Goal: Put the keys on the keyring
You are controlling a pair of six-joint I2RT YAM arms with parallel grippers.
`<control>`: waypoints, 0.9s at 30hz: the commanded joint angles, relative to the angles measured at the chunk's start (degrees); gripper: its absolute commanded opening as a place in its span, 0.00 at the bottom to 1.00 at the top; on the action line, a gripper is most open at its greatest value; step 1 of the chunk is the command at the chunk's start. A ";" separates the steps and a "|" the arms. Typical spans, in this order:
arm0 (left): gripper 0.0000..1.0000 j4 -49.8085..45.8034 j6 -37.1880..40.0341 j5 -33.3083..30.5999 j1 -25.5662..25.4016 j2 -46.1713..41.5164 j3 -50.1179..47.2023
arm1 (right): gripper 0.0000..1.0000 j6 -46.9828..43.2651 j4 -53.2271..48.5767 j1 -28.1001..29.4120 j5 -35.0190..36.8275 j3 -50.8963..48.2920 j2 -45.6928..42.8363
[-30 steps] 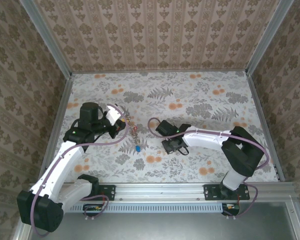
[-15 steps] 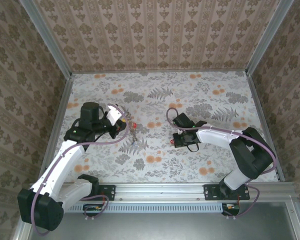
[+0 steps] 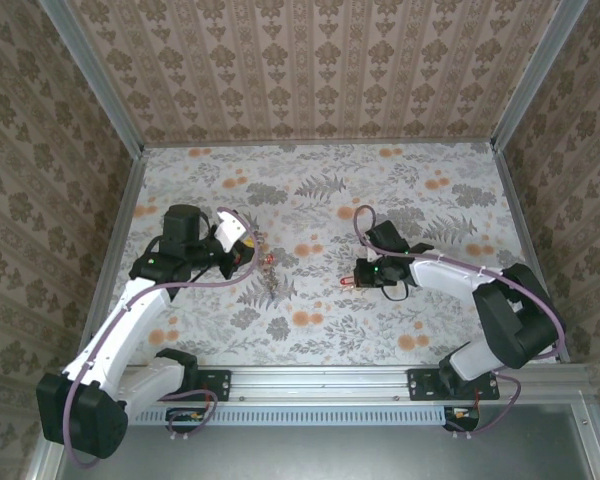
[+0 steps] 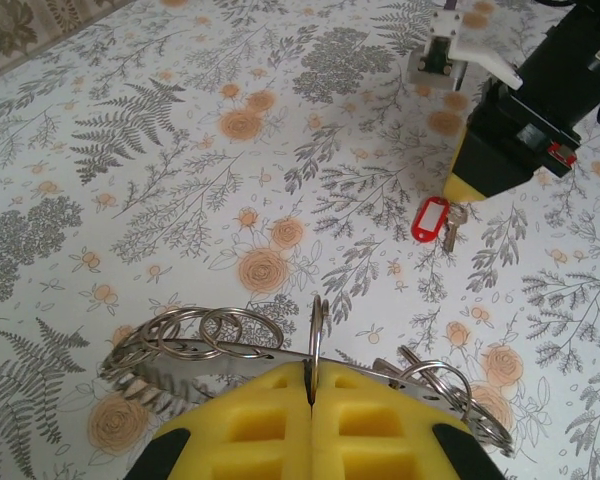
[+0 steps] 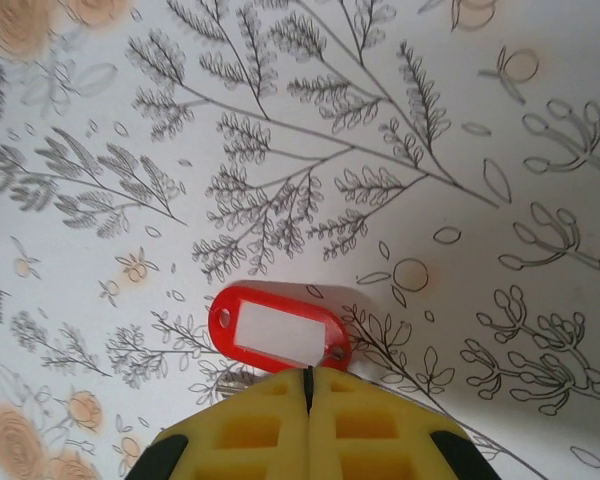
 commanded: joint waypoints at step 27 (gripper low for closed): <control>0.00 0.11 0.75 2.86 0.02 1.06 2.01 | 0.24 -2.68 2.56 -7.65 -4.01 -5.17 -3.30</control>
